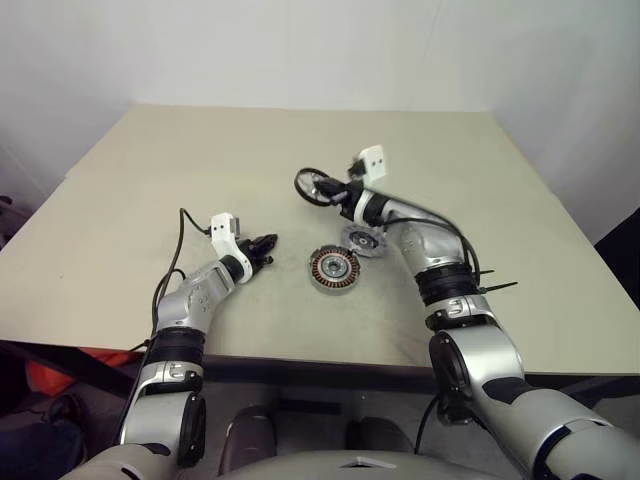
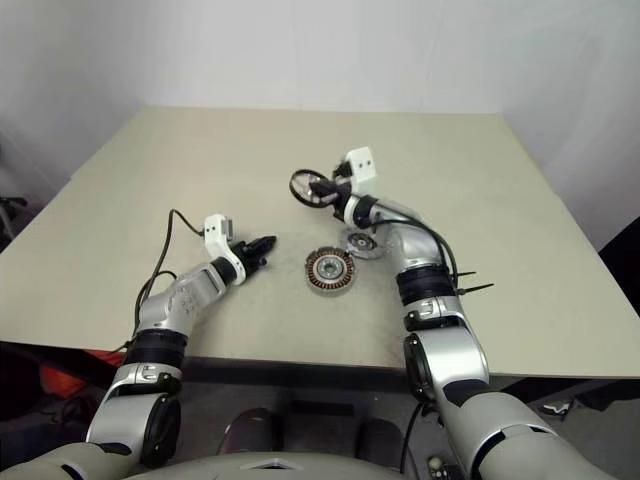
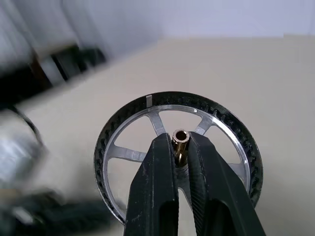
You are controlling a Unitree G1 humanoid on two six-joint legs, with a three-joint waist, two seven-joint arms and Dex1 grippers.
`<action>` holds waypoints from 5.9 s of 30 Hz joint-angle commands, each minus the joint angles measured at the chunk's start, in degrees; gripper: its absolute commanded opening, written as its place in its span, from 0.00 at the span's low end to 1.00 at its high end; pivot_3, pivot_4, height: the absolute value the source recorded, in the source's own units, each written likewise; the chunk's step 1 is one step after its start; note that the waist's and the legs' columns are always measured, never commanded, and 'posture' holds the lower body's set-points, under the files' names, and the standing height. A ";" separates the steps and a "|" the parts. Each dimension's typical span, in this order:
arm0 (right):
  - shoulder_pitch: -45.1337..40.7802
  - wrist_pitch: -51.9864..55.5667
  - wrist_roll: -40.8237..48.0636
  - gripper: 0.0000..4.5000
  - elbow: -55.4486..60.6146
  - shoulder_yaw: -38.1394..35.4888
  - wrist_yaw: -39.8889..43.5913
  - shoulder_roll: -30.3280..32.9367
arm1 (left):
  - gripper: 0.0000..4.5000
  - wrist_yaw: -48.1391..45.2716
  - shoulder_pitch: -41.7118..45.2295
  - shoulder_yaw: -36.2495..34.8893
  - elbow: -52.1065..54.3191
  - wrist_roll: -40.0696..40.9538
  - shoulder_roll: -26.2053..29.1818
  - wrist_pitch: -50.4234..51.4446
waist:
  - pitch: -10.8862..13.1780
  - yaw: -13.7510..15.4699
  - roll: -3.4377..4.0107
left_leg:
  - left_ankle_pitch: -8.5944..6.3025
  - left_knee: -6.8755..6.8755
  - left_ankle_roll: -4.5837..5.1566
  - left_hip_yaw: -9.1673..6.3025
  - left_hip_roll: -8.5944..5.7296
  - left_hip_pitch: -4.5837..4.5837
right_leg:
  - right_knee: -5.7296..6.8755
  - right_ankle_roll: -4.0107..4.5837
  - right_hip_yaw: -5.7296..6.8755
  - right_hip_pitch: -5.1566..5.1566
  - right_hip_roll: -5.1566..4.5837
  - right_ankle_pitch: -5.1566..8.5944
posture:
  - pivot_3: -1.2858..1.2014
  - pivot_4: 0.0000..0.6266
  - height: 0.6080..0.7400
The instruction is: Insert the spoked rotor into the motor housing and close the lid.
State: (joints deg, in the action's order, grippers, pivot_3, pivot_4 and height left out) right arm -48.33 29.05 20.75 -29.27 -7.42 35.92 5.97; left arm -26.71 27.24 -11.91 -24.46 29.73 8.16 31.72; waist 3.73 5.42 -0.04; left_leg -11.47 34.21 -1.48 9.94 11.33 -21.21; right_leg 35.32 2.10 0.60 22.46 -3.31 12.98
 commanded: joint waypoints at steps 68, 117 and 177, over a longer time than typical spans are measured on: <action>4.68 39.40 45.58 0.00 2.66 -22.46 -37.73 -7.57 | 0.62 -14.63 0.41 10.28 8.58 -3.00 1.80 -9.11 | 0.02 0.44 0.02 | 0.57 -0.93 -0.93 -0.03 -0.25 -0.23 | 0.15 -0.19 0.36 0.46 -0.07 -0.03 | 0.52 0.00 1.00; 4.89 37.57 42.70 0.00 2.28 -21.57 -35.73 -7.52 | 0.54 -14.56 0.55 7.07 7.77 -2.73 2.32 -10.00 | 0.01 0.47 0.02 | 0.60 -0.89 -0.88 -0.05 -0.24 -0.21 | 0.25 -0.15 0.38 0.46 -0.07 -0.02 | 0.52 0.00 1.00; 5.83 36.13 41.23 0.00 4.21 -19.34 -33.73 -7.64 | 0.37 -18.13 1.38 0.36 5.54 10.00 4.13 0.31 | 0.01 0.46 0.02 | 0.62 -0.88 -0.89 -0.07 -0.24 -0.18 | 0.33 -0.13 0.40 0.45 -0.07 0.00 | 0.52 0.00 1.00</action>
State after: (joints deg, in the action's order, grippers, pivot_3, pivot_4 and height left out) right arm -42.02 65.01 61.31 -27.41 -26.28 1.97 -2.35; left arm -44.65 27.29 -7.59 -20.70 37.81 10.96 32.85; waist 3.75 5.88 -0.02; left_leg -10.86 33.33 -2.37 9.87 11.09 -21.38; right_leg 35.65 1.97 1.00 22.90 -3.37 12.98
